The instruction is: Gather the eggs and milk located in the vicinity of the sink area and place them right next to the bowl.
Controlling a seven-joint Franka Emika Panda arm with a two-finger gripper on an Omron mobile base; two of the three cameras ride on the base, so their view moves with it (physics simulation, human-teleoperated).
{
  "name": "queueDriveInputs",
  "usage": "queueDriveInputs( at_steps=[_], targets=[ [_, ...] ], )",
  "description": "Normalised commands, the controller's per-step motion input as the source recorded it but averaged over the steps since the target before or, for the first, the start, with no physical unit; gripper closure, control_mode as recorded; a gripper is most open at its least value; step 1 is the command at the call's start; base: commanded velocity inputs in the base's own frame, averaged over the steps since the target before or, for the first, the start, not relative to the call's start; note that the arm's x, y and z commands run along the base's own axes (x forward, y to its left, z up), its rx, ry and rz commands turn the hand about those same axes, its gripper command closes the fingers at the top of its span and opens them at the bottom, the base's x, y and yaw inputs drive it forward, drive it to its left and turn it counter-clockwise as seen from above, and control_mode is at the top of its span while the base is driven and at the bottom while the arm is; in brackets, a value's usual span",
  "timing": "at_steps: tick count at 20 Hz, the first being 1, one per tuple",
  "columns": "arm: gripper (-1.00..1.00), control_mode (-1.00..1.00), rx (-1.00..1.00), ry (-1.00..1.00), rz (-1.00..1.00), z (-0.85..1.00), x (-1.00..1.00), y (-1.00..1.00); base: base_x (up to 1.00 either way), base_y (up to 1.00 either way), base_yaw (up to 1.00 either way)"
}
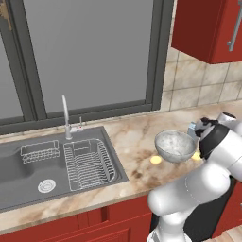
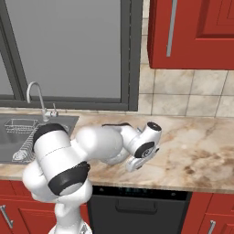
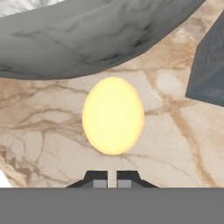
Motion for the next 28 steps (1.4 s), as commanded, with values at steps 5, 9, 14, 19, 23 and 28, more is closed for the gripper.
queueDriveInputs(
  at_steps=[5,9,14,19,23,28],
  targets=[
    [1.0,-1.0,0.0,0.0,0.0,0.0,0.03,0.0,0.0,0.0,0.0],
    [1.0,-1.0,0.0,0.0,0.0,0.0,0.0,0.0,0.0,0.0,0.0],
    [-1.0,-1.0,-0.01,0.0,0.0,0.01,0.0,0.06,0.0,0.0,0.0],
    [-1.0,-1.0,-0.06,0.02,-0.02,0.3,-0.21,0.05,0.0,0.0,0.0],
    [-1.0,-1.0,-0.02,0.0,-0.24,0.82,-0.67,-0.04,0.0,0.0,0.0],
    [-1.0,-1.0,0.0,-0.08,-0.32,0.94,-0.52,0.0,0.0,0.0,0.0]
  ],
)
